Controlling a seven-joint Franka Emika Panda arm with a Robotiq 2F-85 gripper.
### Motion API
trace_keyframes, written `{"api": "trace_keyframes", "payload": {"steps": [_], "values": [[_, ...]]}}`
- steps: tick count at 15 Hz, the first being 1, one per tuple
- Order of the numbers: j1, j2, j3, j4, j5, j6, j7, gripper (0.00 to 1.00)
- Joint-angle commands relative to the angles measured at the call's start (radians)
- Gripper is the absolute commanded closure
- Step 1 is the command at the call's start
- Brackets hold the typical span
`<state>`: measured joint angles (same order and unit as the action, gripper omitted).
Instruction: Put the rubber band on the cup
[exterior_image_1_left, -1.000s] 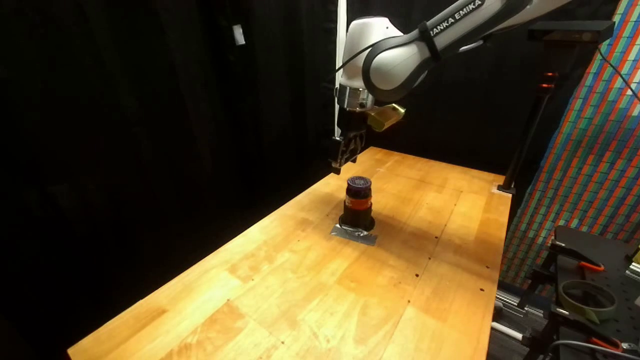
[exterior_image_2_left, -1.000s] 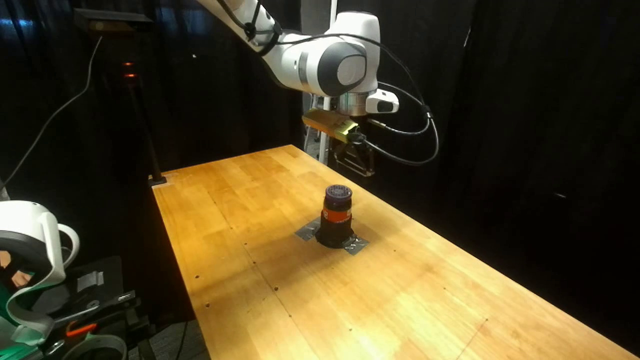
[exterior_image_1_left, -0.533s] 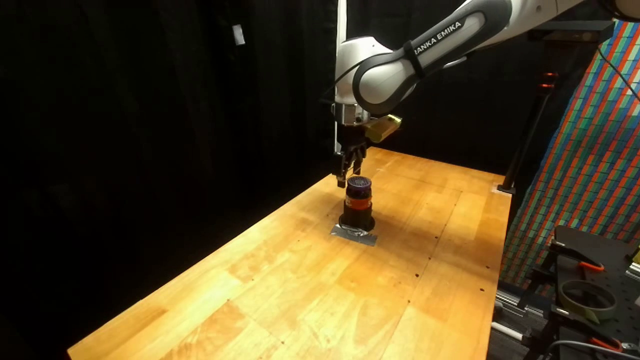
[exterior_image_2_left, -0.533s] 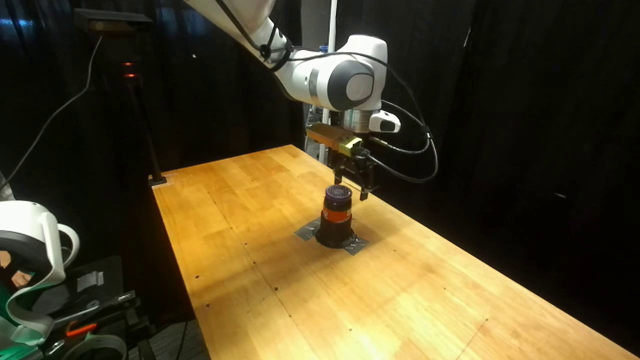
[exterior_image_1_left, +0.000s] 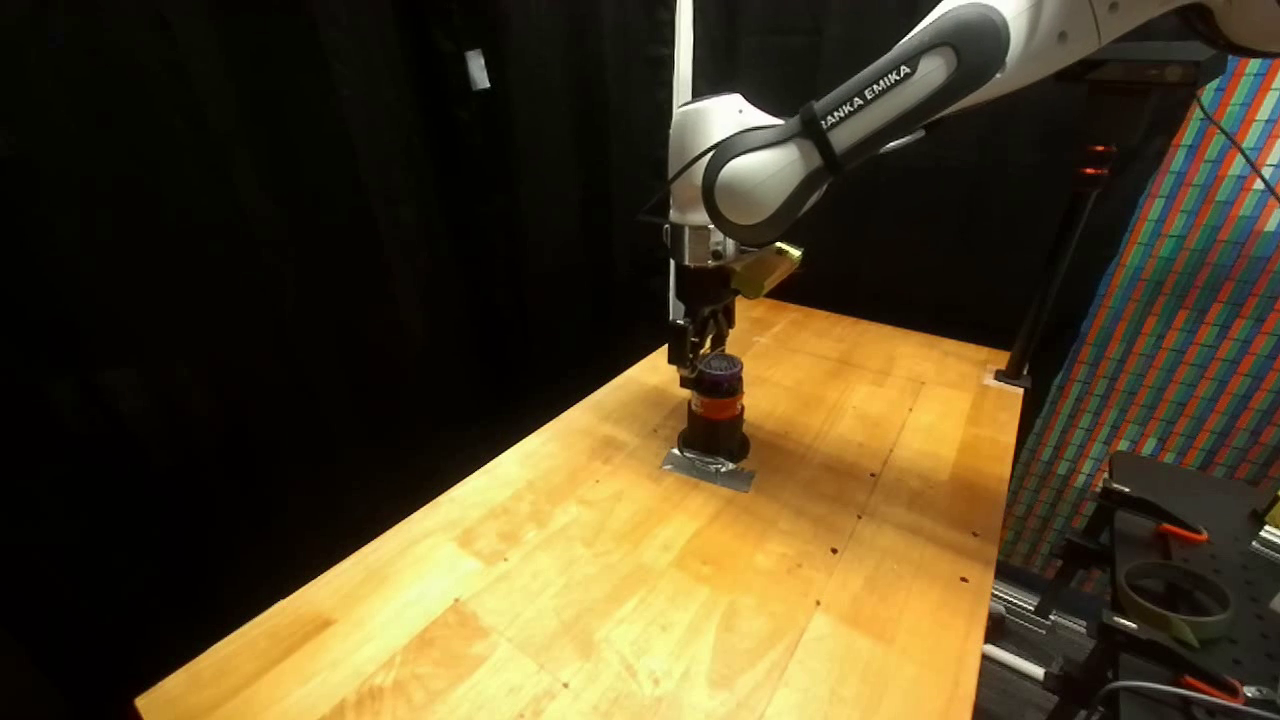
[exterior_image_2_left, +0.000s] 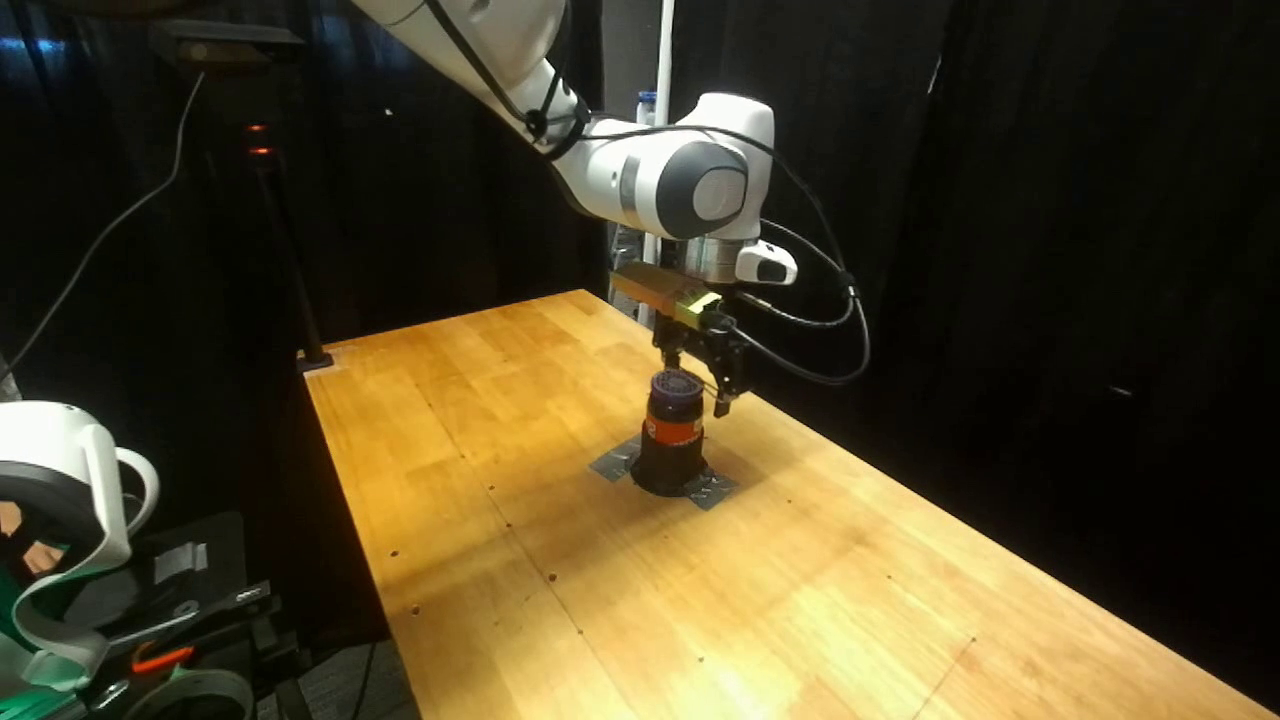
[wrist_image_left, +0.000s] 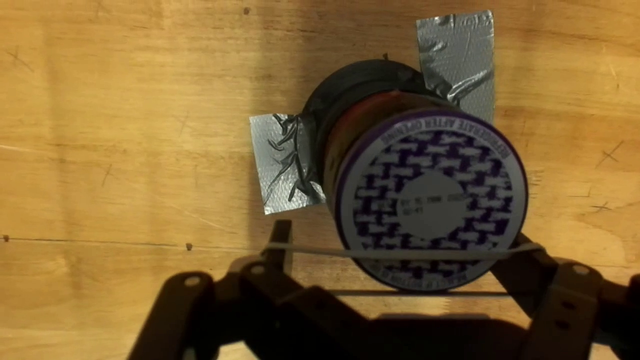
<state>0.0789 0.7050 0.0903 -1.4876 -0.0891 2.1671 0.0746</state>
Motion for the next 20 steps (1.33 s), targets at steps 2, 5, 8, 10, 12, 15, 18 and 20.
{"api": "trace_keyframes", "payload": {"steps": [2, 5, 8, 10, 12, 15, 18, 20], "values": [[0.005, -0.016, -0.017, -0.022, 0.028, -0.001, -0.010, 0.00], [-0.003, -0.049, -0.009, -0.075, 0.044, 0.001, -0.022, 0.00], [-0.009, -0.095, -0.008, -0.154, 0.060, 0.032, -0.022, 0.00], [-0.020, -0.130, -0.004, -0.210, 0.081, 0.064, -0.028, 0.00], [-0.027, -0.162, -0.002, -0.262, 0.101, 0.100, -0.033, 0.00], [-0.037, -0.202, 0.000, -0.333, 0.131, 0.145, -0.046, 0.00], [-0.041, -0.231, 0.002, -0.396, 0.155, 0.185, -0.061, 0.00], [-0.045, -0.248, 0.004, -0.440, 0.167, 0.218, -0.067, 0.00]]}}
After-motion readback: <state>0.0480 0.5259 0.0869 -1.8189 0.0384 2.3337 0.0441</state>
